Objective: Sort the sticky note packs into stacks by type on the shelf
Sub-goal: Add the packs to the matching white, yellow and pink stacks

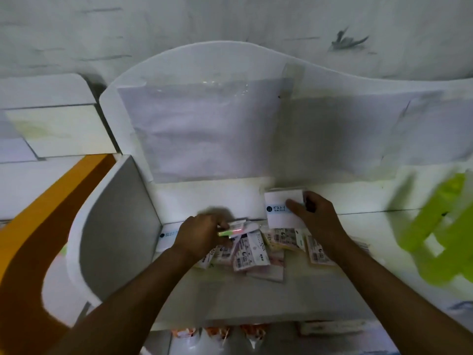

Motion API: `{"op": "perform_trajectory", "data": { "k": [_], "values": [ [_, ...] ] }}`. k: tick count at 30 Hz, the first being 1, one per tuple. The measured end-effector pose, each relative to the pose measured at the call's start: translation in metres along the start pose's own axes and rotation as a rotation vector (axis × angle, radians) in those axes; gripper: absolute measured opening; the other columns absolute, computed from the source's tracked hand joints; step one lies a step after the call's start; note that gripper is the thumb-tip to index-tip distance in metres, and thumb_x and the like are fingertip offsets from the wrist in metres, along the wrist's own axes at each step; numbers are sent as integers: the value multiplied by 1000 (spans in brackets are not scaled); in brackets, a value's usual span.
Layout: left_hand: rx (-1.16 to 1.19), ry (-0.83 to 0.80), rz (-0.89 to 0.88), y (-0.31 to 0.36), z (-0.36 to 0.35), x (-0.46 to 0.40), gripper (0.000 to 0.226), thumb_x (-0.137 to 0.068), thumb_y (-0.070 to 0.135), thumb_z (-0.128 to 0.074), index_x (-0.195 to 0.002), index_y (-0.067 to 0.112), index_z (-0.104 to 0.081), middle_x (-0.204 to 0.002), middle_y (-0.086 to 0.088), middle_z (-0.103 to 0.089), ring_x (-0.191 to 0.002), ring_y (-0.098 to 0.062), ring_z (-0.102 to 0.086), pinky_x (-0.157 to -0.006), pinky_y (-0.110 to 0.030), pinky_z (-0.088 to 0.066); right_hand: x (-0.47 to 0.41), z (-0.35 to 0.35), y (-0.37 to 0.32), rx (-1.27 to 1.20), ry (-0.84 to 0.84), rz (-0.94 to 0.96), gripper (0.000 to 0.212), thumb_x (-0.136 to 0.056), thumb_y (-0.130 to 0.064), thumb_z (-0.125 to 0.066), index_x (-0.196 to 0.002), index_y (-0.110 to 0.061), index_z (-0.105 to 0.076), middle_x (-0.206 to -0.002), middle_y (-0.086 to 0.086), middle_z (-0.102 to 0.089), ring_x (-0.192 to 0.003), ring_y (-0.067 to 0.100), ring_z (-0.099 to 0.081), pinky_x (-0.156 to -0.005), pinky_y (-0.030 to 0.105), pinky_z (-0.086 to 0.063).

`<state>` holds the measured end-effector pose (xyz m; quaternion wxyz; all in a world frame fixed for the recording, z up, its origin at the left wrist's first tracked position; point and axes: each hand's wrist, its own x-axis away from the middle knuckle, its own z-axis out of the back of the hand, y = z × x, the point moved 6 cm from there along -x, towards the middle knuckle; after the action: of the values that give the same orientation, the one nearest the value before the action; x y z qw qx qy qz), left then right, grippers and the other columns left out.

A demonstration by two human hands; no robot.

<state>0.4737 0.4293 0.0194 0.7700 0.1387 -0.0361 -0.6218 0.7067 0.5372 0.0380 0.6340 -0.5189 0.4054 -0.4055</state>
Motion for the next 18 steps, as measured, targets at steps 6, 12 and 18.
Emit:
{"op": "perform_trajectory", "data": {
  "k": [6, 12, 18],
  "values": [
    [251, 83, 169, 2, 41, 13, 25, -84, 43, -68, -81, 25, -52, -75, 6, -59, -72, -18, -60, -56, -27, -40, 8, -9, -16, -60, 5, 22, 7, -88, -26, -67, -94, -24, -66, -97, 2, -72, -83, 16, -68, -72, 34, -58],
    [1117, 228, 342, 18, 95, 35, 21, -93, 13, -61, -113, 8, -60, -106, -16, -70, -93, -30, -70, -81, -48, -59, 20, -22, -62, -174, -34, 108, 10, -90, -21, -64, -98, -26, -65, -98, 6, -72, -84, 22, -70, -75, 38, -59],
    [1139, 406, 160, 24, 198, 91, 25, -93, 12, -58, -117, 14, -62, -107, -8, -72, -92, -22, -72, -73, -35, -60, 41, -75, -157, -341, -135, 314, 20, -88, -14, -65, -101, -29, -66, -97, -6, -75, -88, 11, -71, -73, 28, -58]
  ]
}}
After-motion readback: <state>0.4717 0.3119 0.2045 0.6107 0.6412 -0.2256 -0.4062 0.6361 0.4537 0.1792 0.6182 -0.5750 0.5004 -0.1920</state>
